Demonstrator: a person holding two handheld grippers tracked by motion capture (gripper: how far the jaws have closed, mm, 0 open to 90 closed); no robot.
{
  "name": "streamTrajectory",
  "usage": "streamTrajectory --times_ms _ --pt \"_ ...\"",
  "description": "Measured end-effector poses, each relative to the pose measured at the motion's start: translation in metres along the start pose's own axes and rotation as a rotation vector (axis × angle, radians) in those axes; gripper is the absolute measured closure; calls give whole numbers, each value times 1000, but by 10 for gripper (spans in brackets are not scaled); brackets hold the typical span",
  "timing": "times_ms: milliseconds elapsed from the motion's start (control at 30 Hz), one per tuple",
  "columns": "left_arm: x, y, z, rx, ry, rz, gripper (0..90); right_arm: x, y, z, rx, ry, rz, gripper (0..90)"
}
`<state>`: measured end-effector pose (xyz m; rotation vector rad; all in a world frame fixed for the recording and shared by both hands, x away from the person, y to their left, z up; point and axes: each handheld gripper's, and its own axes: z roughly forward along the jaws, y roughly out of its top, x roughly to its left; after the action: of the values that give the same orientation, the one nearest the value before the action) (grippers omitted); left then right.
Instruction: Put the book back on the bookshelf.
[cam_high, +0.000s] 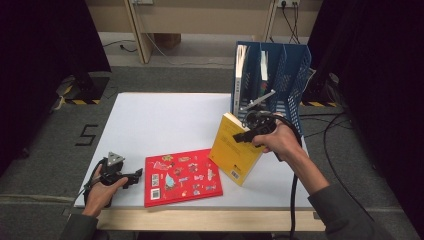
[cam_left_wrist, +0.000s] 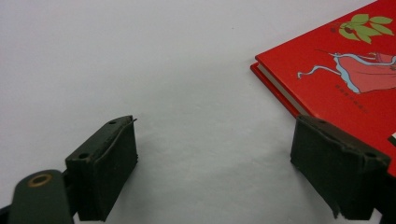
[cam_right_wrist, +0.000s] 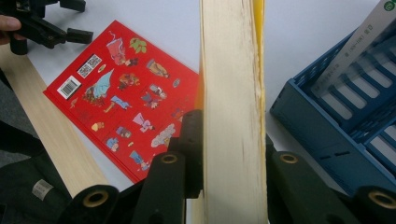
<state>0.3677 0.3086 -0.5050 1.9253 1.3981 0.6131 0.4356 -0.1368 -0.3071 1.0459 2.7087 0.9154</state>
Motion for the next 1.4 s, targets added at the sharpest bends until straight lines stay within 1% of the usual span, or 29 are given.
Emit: streamTrajectory --times_ms 100,200,267,467,733,900,1133,1167,1300,1400 --pt "0 0 0 0 0 0 135 0 0 -2 1 2 -1 753" --pt "0 0 0 0 0 0 135 0 0 -6 7 -19 -7 752" --pt "0 0 0 0 0 0 136 -1 0 -10 0 -38 -8 751" --pt "0 0 0 0 0 0 135 -5 -3 -25 -15 -50 2 753" --pt "0 0 0 -1 -2 0 134 -11 -7 -47 -31 -94 20 753" --pt "0 0 0 -2 -3 -3 134 -15 -9 -62 -51 -115 34 752" --pt "0 0 0 -1 -1 0 134 -21 -14 -83 -82 -149 67 752" --pt "0 0 0 -1 -2 0 134 -21 -14 -84 -82 -149 71 752" --pt "0 0 0 -3 -1 -3 134 -27 -17 -96 -111 -152 95 752" --pt "0 0 0 -2 0 -3 132 -32 -18 -106 -127 -164 109 752"
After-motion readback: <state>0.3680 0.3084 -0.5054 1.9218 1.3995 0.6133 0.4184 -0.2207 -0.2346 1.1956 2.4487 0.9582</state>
